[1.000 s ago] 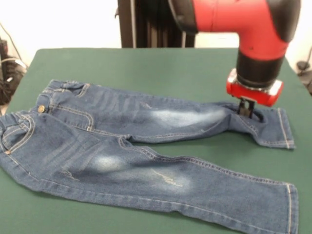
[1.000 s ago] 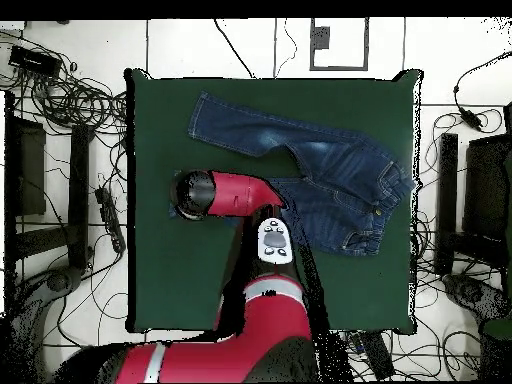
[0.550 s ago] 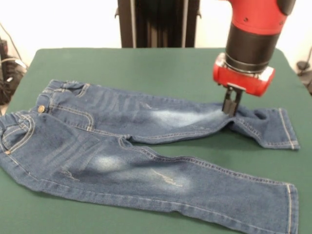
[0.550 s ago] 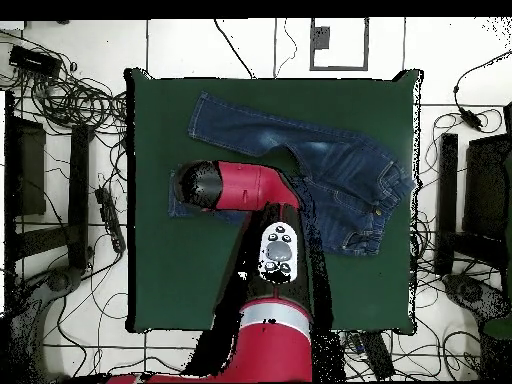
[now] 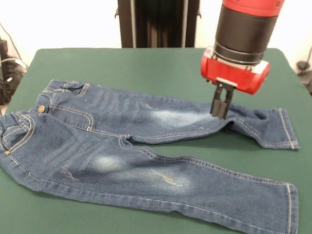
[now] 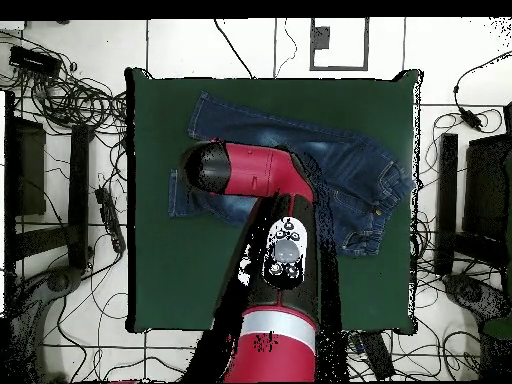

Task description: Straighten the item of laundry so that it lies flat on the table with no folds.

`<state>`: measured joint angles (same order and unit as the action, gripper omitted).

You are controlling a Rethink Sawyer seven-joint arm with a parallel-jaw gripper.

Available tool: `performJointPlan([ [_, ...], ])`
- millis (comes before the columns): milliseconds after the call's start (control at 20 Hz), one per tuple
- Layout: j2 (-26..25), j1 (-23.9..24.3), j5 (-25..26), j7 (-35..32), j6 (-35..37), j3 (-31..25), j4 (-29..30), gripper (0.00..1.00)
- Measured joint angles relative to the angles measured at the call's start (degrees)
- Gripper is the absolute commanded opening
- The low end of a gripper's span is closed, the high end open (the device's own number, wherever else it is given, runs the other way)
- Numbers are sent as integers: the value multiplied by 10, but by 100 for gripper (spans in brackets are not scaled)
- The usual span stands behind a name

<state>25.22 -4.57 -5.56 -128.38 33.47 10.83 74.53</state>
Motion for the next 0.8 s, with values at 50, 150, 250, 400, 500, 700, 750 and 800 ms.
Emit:
performJointPlan([
  [50,0,-1,-3,0,0,0,-6,0],
  [150,-2,-5,-11,0,0,0,-17,0],
  [250,-5,-12,-21,-1,0,3,-30,0],
  [400,-16,-29,-41,-7,0,13,-48,0],
  [500,-22,-38,-50,-13,0,18,-54,0],
  [700,-43,-66,-74,-39,2,36,-70,0],
  [750,-47,-71,-76,-45,5,39,-73,0],
  [800,-53,-79,-79,-54,9,45,-77,0],
])
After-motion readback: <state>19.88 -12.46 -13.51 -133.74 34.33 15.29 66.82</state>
